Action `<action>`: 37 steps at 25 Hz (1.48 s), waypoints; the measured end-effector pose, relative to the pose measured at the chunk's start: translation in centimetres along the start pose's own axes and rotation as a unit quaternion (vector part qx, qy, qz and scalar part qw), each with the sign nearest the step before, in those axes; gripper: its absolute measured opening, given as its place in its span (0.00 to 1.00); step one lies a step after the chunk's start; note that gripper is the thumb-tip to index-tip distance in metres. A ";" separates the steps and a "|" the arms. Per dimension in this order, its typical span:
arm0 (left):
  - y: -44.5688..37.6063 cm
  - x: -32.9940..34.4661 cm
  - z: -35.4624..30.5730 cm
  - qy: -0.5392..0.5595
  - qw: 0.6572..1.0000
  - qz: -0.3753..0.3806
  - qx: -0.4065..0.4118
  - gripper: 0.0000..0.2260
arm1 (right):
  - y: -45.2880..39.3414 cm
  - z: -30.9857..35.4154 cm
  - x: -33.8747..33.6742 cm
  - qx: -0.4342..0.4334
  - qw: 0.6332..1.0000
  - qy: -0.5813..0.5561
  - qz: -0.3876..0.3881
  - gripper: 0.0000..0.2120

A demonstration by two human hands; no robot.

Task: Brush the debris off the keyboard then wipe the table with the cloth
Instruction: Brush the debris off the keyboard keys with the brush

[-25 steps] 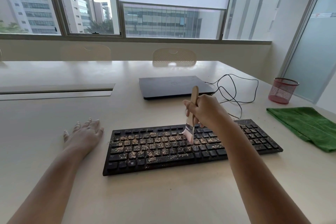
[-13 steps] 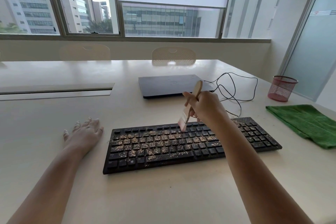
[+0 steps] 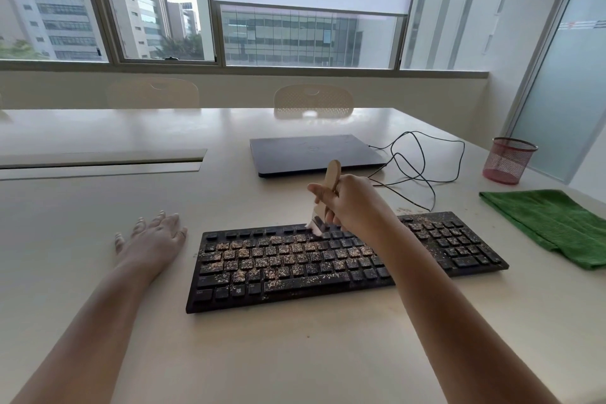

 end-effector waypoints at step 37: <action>-0.1 0.0 0.2 0.005 1.000 -0.001 0.000 0.24 | 1.7 2.6 0.7 -0.036 0.999 -0.037 0.014 0.12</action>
Point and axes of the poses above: each hand's wrist, its own y-axis away from the middle knuckle, its own x-axis out of the palm, z = x × y, the point moved 6 cm from there along -y, towards the middle knuckle, and after that the axes turned 12 degrees about y, right-handed, at the moved point
